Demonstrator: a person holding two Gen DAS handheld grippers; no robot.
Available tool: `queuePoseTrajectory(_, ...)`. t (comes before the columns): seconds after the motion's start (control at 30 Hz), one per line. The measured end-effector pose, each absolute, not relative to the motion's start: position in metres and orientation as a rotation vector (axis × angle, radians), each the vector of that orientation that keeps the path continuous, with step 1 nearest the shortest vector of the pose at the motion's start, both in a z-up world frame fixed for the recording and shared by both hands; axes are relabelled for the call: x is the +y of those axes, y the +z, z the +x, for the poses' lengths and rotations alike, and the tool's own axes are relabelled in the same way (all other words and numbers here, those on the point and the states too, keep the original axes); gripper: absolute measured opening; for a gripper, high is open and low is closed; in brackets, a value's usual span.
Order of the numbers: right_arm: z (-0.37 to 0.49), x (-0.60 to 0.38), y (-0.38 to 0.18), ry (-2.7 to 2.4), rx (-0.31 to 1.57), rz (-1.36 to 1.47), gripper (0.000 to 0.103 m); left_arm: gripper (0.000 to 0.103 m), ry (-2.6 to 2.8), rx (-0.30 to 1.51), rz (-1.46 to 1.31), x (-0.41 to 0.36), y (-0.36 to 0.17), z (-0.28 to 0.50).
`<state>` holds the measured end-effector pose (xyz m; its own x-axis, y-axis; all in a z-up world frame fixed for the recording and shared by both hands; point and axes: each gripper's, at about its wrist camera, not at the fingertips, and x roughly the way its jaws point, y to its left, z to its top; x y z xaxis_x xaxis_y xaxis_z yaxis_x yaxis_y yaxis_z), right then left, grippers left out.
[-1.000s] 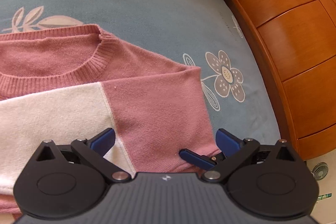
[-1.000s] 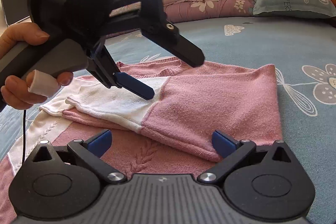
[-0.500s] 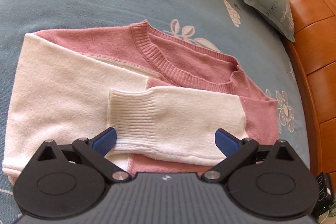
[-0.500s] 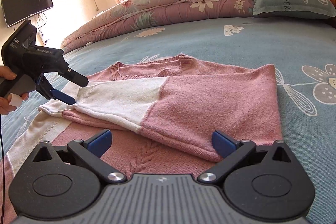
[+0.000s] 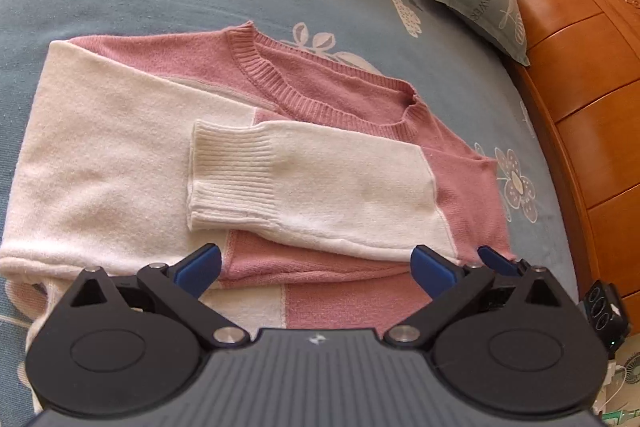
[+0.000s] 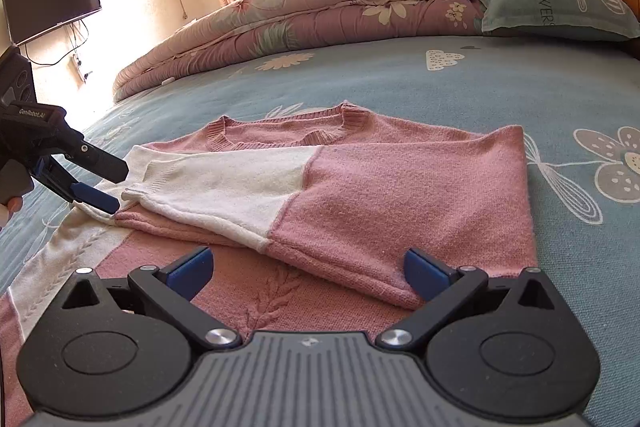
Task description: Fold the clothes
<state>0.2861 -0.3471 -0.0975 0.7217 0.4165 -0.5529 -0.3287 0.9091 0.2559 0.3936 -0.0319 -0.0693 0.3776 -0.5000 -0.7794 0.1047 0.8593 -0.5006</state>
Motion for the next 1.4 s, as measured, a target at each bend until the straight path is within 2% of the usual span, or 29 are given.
queuePoseTrajectory(0.2,0.286,-0.347,-0.095,0.407,0.649,0.146,0.103,0.099,-0.409,1.155,-0.343,-0.05,-0.07,0.387)
queuePoseTrajectory(0.3,0.279,-0.345,-0.087,0.379,0.664,0.145,0.103,0.099,-0.479,1.149,-0.335,-0.051,-0.04,0.361)
queuePoseTrajectory(0.5,0.236,-0.335,-0.047,0.355,0.642,0.127,0.103,0.1,-0.521,1.007,-0.2,-0.033,0.023,0.289)
queuePoseTrajectory(0.6,0.2,-0.329,-0.042,0.319,0.678,0.155,0.103,0.1,-0.487,0.921,-0.09,-0.031,0.018,0.258)
queuePoseTrajectory(0.73,0.148,-0.308,-0.055,0.256,0.749,0.06,0.103,0.1,-0.419,0.831,0.042,-0.041,-0.017,0.219)
queuePoseTrajectory(1.0,0.092,-0.289,-0.099,0.174,0.703,-0.002,0.103,0.102,-0.375,0.848,-0.051,-0.027,-0.093,0.148)
queuePoseTrajectory(1.07,0.081,-0.286,-0.11,0.149,0.677,-0.015,0.103,0.102,-0.394,0.768,-0.067,-0.016,-0.097,0.124)
queuePoseTrajectory(1.2,0.073,-0.286,-0.117,0.114,0.62,0.011,0.103,0.102,-0.431,0.767,-0.043,-0.007,-0.093,0.108)
queuePoseTrajectory(1.4,0.072,-0.285,-0.12,0.095,0.569,0.007,0.103,0.102,-0.382,0.813,-0.171,0.015,-0.053,0.177)
